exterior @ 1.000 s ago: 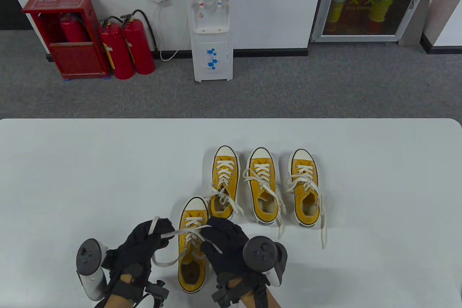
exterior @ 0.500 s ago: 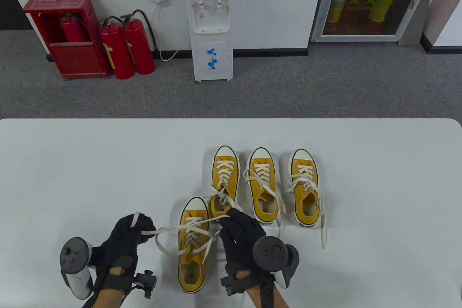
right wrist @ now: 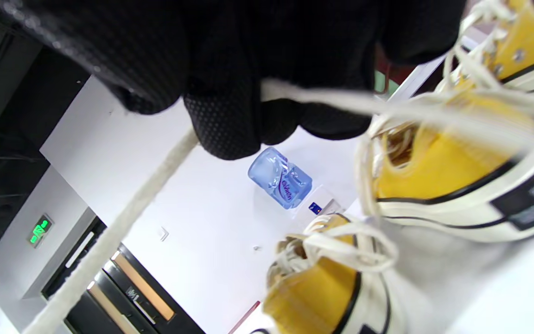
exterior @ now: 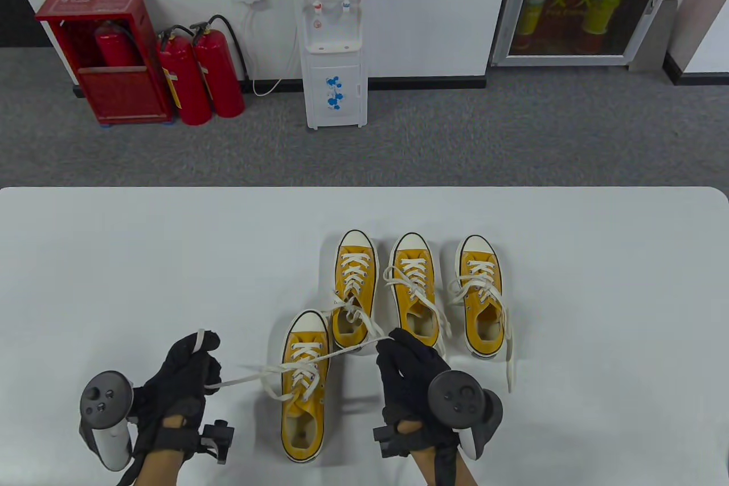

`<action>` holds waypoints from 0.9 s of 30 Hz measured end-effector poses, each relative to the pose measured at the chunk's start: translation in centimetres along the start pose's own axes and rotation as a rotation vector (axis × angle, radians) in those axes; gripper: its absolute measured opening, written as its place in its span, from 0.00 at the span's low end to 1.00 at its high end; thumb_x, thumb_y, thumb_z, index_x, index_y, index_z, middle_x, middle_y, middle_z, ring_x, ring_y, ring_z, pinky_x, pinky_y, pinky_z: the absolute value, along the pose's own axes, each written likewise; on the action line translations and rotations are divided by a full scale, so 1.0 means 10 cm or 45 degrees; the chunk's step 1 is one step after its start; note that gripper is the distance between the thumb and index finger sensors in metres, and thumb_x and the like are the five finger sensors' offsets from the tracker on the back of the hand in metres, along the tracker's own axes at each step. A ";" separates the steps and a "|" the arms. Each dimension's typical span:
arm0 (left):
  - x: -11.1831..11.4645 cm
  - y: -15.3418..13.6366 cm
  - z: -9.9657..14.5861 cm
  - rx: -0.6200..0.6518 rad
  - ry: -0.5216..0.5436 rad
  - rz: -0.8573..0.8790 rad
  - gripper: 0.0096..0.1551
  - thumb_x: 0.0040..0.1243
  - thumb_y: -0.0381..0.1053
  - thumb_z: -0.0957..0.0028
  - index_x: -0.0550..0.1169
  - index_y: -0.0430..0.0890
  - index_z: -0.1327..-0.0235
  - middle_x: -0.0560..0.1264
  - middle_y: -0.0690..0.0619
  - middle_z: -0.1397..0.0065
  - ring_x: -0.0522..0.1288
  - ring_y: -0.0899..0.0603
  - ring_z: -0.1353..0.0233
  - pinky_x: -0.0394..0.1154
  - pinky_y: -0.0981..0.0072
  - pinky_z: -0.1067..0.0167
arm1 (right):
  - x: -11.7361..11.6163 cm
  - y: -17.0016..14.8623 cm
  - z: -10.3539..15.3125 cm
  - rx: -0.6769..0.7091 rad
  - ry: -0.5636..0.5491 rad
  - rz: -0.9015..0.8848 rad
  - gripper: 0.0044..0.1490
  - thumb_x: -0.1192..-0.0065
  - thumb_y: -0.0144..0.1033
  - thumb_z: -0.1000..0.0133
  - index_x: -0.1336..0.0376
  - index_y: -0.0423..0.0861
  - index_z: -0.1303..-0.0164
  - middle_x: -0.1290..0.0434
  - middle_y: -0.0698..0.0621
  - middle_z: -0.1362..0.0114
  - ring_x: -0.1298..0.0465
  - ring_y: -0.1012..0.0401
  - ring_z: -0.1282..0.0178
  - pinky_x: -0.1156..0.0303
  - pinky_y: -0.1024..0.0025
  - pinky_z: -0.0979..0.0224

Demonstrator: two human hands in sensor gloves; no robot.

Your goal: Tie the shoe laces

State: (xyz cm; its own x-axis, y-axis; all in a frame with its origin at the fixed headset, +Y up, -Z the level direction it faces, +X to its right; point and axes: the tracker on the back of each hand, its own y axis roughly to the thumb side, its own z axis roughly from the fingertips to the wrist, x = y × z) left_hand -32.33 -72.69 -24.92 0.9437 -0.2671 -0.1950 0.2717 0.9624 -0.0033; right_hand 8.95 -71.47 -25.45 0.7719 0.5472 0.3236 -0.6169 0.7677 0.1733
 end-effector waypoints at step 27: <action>-0.19 -0.22 -0.10 -0.238 0.073 -0.474 0.21 0.60 0.55 0.47 0.83 0.56 0.43 0.86 0.62 0.77 0.84 0.52 0.79 0.84 0.49 0.64 | 0.43 -0.57 -0.05 -0.358 -0.054 0.436 0.27 0.30 0.52 0.51 0.15 0.43 0.62 0.16 0.48 0.41 0.15 0.49 0.47 0.30 0.43 0.33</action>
State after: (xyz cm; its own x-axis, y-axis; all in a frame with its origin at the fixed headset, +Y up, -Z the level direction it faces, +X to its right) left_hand -34.90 -74.29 -25.51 0.7740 -0.6003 -0.2012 0.5485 0.7945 -0.2606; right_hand 15.87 -73.34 -25.46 0.5195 0.7763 0.3571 -0.7659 0.6083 -0.2082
